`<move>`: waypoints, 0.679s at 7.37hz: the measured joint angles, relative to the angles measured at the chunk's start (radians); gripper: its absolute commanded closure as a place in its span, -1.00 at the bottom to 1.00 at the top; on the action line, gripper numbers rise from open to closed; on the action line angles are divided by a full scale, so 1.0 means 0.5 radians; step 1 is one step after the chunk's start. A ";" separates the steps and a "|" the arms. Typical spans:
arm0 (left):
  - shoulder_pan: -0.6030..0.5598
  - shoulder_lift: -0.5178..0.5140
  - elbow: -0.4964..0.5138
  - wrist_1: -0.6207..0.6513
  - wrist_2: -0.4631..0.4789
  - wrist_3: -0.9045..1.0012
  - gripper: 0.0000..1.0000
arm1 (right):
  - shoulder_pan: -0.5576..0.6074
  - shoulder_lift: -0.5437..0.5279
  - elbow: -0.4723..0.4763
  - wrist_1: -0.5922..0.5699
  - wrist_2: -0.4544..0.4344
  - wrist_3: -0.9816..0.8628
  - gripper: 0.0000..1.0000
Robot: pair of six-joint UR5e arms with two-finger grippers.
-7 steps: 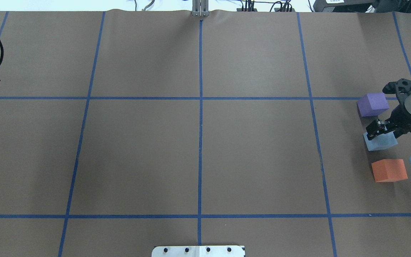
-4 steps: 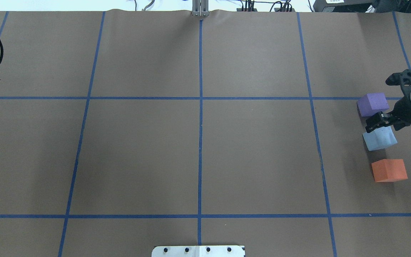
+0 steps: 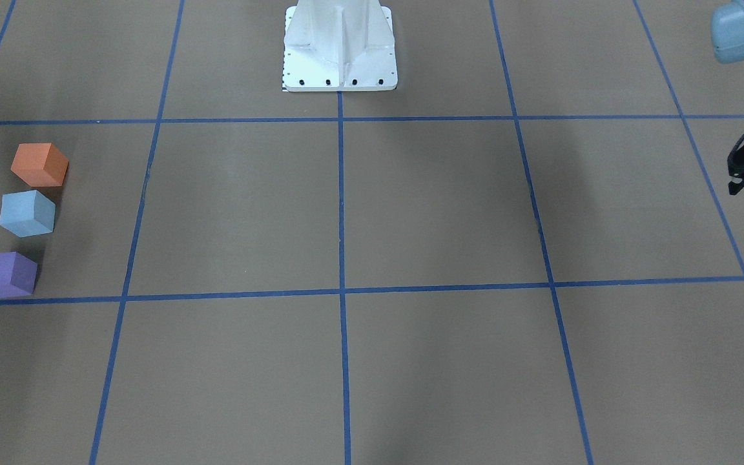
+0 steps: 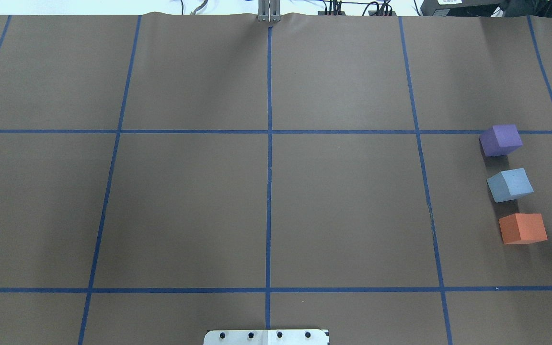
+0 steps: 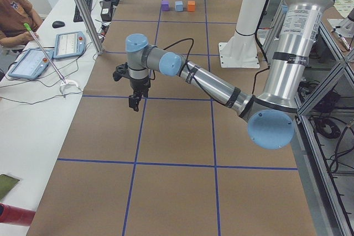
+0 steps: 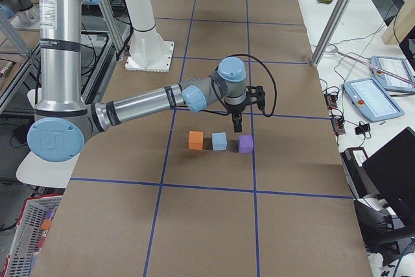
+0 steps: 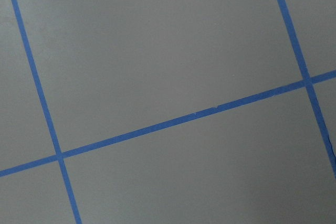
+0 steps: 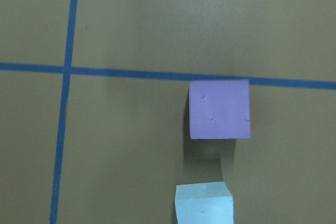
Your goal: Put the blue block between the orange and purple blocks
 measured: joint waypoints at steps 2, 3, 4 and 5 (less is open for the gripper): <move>-0.318 0.058 0.170 0.000 -0.127 0.376 -1.00 | 0.207 -0.020 -0.085 -0.211 0.061 -0.380 -0.99; -0.451 0.104 0.276 -0.016 -0.190 0.502 -1.00 | 0.288 -0.069 -0.098 -0.322 0.125 -0.443 -0.99; -0.522 0.169 0.360 -0.083 -0.217 0.544 -1.00 | 0.346 -0.126 -0.096 -0.371 0.183 -0.464 -0.99; -0.558 0.223 0.467 -0.209 -0.221 0.542 -1.00 | 0.371 -0.155 -0.090 -0.389 0.211 -0.473 -0.99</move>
